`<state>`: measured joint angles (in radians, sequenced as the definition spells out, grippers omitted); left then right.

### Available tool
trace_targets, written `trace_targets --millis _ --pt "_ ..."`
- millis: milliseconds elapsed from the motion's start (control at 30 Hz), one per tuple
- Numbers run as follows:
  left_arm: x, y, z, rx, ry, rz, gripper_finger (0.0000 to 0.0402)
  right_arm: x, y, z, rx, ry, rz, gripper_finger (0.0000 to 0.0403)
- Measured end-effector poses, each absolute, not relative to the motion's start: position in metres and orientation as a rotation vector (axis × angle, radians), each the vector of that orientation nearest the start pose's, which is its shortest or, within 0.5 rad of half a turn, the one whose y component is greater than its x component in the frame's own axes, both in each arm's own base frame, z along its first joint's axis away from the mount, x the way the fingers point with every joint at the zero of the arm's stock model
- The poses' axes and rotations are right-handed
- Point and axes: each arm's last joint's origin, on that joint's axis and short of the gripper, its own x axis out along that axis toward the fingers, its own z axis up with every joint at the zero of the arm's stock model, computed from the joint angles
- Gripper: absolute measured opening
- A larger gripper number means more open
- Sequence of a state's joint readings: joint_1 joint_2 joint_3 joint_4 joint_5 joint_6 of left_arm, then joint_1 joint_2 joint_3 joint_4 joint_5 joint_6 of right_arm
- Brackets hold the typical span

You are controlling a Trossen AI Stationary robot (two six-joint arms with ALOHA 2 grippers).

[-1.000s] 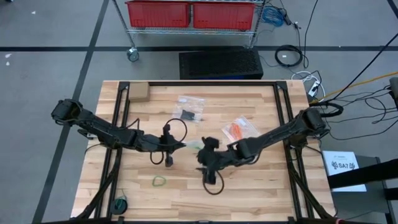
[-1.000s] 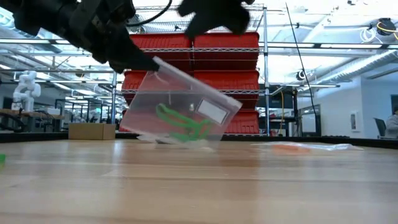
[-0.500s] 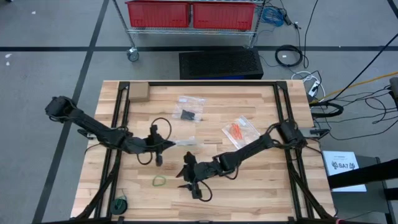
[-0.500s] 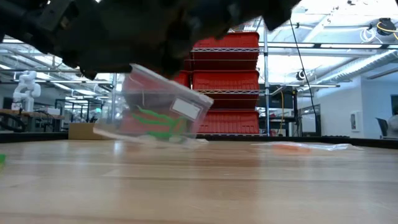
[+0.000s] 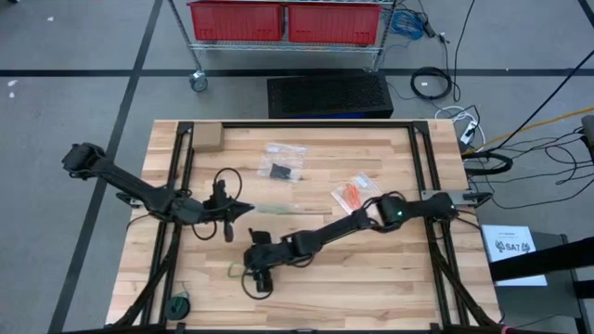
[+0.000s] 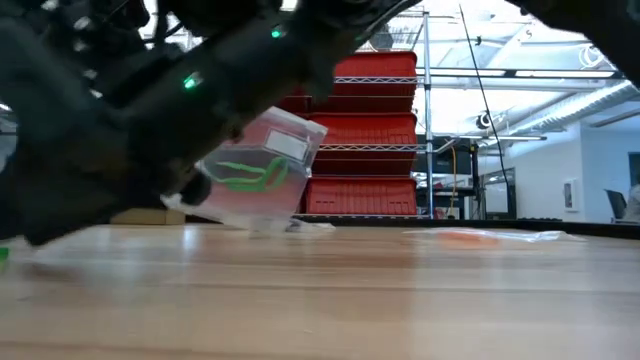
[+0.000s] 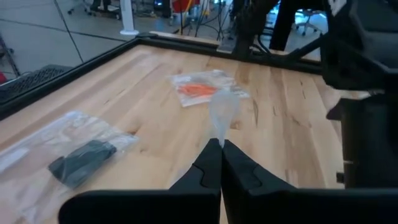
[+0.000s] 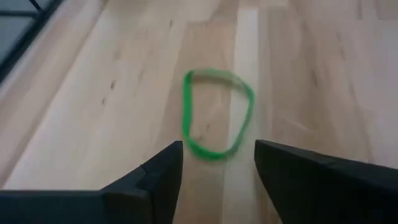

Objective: Sort rubber bands
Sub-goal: Put the green rubber band into the transparent zip bag

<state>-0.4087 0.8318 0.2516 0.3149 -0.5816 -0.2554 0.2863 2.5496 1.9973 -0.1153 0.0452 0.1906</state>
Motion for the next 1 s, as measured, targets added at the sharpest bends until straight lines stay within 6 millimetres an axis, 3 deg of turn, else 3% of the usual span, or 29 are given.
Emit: trace_targets --millis 167,267,367,500,633,833,1000 --pt "0.159 -0.051 0.192 -0.127 0.209 0.200 0.0000 0.544 0.159 0.110 0.080 0.679 0.169 0.0203" --pt "0.159 -0.051 0.192 -0.128 0.209 0.200 0.0000 0.543 0.159 0.108 0.087 0.692 0.160 0.0189" --pt "0.159 -0.051 0.192 -0.128 0.209 0.200 0.0000 0.543 0.158 0.108 0.087 0.703 0.149 0.0138" --pt "0.159 -0.051 0.192 -0.131 0.205 0.200 0.0000 0.543 0.156 0.107 0.066 0.710 0.147 0.0027" --pt "0.159 -0.051 0.192 -0.131 0.205 0.200 0.0000 0.538 0.158 0.111 0.019 0.755 0.137 0.0009" --pt "0.160 -0.052 0.191 -0.140 0.206 0.200 0.0000 0.515 0.156 0.146 -0.079 0.909 0.069 0.0001" --pt "0.162 -0.053 0.187 -0.167 0.228 0.200 0.0000 0.485 0.175 0.215 -0.211 0.858 -0.001 0.0001"
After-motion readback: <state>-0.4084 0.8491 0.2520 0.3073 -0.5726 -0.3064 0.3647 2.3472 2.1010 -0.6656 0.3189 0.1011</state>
